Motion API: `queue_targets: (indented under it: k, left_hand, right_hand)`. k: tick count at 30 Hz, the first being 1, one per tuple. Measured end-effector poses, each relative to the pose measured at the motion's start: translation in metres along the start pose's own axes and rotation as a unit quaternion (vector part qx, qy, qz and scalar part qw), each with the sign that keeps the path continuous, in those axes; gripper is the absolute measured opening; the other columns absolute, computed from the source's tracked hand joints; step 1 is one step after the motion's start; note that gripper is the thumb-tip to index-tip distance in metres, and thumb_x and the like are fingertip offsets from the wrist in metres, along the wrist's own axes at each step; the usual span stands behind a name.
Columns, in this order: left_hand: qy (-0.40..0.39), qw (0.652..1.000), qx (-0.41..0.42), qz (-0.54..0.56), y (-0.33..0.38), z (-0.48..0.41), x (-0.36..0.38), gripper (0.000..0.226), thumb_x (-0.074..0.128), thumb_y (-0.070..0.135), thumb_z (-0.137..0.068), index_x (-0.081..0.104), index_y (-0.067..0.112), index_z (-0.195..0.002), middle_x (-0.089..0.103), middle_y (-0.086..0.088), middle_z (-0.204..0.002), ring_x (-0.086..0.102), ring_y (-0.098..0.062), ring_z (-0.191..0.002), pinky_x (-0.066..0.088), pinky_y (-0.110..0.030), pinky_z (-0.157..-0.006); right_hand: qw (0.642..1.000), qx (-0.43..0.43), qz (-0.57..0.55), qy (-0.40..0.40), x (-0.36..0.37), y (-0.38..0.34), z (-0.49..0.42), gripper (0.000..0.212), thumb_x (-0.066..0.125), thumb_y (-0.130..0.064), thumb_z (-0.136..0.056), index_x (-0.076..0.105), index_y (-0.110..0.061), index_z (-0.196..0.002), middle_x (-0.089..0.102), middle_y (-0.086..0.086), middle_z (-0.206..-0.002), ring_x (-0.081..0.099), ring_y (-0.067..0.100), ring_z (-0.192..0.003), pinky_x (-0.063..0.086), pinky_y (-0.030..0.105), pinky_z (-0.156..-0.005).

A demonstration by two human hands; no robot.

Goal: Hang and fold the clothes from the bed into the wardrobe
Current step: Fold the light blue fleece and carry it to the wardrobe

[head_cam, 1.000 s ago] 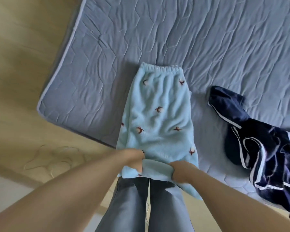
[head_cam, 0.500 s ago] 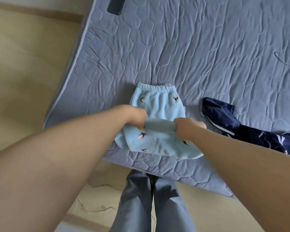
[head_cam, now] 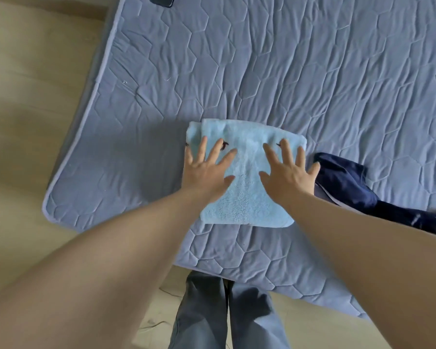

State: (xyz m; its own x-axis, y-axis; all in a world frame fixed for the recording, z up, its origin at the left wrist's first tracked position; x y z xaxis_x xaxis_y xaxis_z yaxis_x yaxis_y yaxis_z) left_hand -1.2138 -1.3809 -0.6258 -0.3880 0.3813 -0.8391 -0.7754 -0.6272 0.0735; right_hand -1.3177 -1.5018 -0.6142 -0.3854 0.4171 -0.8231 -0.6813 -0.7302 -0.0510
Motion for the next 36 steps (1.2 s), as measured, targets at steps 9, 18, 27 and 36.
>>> queue_targets:
  k: [9, 18, 27, 36]
  left_hand:
    - [0.011, 0.98, -0.103, 0.169, -0.043, -0.029, 0.08, 0.085, 0.041, 0.075, -0.076, -0.008, 0.05, -0.141, -0.026, 0.004, -0.152, -0.016, -0.035, -0.141, 0.007, -0.059, -0.111]
    - [0.052, 0.932, -0.105, 0.342, -0.058, -0.049, 0.123, 0.09, 0.065, 0.066, -0.065, 0.003, 0.067, -0.131, -0.014, 0.008, -0.153, 0.023, -0.04, -0.133, 0.028, -0.051, -0.104]
    - [-0.069, 0.812, -0.102, 0.571, -0.06, -0.041, 0.13, 0.111, 0.08, 0.052, -0.054, 0.006, 0.059, -0.137, 0.011, 0.018, -0.143, 0.022, -0.004, -0.127, 0.023, -0.022, -0.102]
    - [-0.174, 0.703, -0.151, 0.673, -0.063, 0.014, 0.119, 0.089, 0.074, 0.042, -0.057, 0.029, 0.051, -0.133, 0.046, 0.024, -0.107, 0.053, -0.003, -0.095, 0.046, -0.024, -0.067]
  right_hand:
    - [0.949, 0.201, -0.233, -0.061, 0.084, 0.049, -0.036, 0.094, 0.052, -0.073, -0.073, -0.008, -0.05, -0.142, -0.016, -0.01, -0.156, -0.002, 0.03, -0.144, 0.018, 0.064, -0.104]
    - [0.905, 0.186, -0.375, -0.074, 0.144, 0.053, -0.064, 0.094, 0.057, -0.075, -0.064, -0.005, -0.062, -0.134, 0.019, 0.001, -0.151, 0.028, 0.036, -0.134, 0.034, 0.054, -0.103]
    - [0.831, 0.17, -0.524, -0.081, 0.137, 0.056, -0.052, 0.091, 0.07, -0.06, -0.068, 0.011, -0.058, -0.138, 0.041, -0.015, -0.124, 0.045, 0.013, -0.101, 0.034, 0.029, -0.083]
    - [0.741, 0.167, -0.623, -0.187, 0.133, 0.046, 0.005, 0.03, 0.07, -0.037, -0.075, 0.054, -0.059, -0.089, 0.065, -0.01, -0.104, 0.064, 0.019, -0.093, 0.05, 0.034, -0.069]
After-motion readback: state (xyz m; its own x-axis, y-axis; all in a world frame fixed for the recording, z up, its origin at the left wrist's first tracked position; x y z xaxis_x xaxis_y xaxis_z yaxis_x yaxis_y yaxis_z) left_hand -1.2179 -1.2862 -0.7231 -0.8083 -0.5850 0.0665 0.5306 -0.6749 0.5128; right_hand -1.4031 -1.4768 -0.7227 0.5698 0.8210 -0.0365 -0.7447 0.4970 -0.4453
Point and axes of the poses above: each hand's wrist, its own z-axis away from the middle knuckle, its own x-axis out of the palm, y = z × x, the point moved 7 cm from there along -z, towards the middle knuckle
